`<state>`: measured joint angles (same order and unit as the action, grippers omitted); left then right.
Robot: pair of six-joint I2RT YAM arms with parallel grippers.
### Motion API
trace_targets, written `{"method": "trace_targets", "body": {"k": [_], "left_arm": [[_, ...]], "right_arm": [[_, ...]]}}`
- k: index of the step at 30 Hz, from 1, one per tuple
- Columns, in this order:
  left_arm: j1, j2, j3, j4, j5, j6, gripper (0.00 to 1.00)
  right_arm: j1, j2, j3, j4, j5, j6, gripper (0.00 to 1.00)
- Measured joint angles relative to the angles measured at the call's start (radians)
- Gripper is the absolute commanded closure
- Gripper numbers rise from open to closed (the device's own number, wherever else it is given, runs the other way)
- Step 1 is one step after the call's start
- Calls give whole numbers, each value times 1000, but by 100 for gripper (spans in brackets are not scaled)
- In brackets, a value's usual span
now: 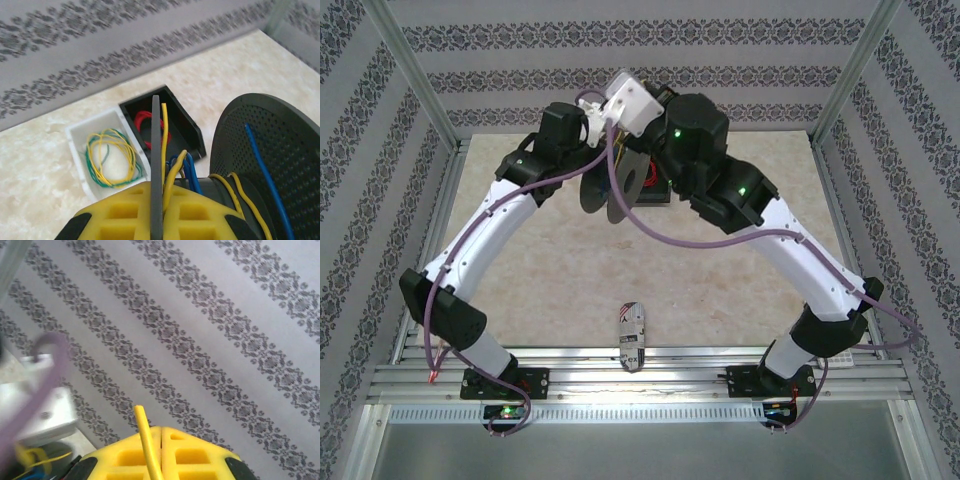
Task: Wrap the cables
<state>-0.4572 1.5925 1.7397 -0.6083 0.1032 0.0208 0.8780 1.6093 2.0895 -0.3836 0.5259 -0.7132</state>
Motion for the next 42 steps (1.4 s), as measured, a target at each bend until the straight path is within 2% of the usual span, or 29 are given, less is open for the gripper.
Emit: {"method": "trace_targets", "body": {"k": [8, 14, 18, 23, 28, 34, 38, 42], "left_arm": [[0, -187, -112, -76, 311, 199, 100], [14, -283, -112, -13, 467, 238, 100], [79, -290, -123, 78, 578, 202, 100], [192, -290, -220, 290, 773, -23, 100], [211, -260, -258, 541, 848, -268, 100], [217, -170, -269, 890, 868, -539, 100], [218, -137, -280, 1008, 843, -636, 100], [218, -141, -316, 1036, 745, -660, 100]], "right_arm": [[-312, -9, -26, -70, -223, 141, 100], [-567, -63, -257, -82, -556, 381, 100], [-669, -113, -457, -34, -773, 534, 100], [-686, -186, -660, 113, -892, 634, 100], [-674, -285, -851, 306, -871, 723, 100], [-582, -387, -1015, 515, -660, 801, 100], [-526, -397, -1043, 578, -516, 827, 100], [-467, -397, -1046, 602, -383, 830, 100]]}}
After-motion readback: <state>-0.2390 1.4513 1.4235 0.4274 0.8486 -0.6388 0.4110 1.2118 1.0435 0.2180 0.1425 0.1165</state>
